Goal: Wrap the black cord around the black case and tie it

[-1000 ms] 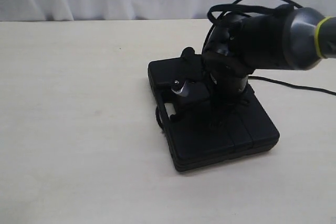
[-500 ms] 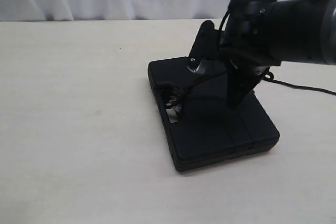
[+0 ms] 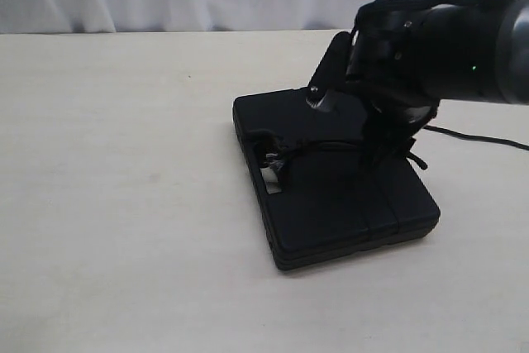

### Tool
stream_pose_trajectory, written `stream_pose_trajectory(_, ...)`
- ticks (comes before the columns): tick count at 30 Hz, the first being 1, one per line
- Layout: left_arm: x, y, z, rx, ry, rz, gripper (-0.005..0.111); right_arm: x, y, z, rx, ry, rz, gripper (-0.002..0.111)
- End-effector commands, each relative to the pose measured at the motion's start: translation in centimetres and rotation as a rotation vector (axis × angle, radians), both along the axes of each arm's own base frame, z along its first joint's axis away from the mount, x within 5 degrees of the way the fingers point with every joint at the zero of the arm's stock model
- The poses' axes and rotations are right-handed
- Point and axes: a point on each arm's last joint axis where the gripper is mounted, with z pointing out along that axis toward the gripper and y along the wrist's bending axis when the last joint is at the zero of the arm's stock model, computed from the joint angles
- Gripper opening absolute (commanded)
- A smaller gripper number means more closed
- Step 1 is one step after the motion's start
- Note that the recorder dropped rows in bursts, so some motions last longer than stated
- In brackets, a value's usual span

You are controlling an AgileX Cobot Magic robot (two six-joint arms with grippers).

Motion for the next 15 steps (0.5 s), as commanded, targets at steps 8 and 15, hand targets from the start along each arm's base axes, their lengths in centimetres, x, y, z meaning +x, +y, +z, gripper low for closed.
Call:
stream_pose_trajectory(8,0.0,0.0,0.0,-0.003,-0.004,-0.007,0.0,2.6,-10.2,-0.2,0.446,0.044,-0.581,0.051)
stream_pose_trajectory(15,0.0,0.0,0.0,-0.003,-0.004,-0.007,0.0,2.8,-10.9,2.2,0.773,0.023,-0.516,0.025)
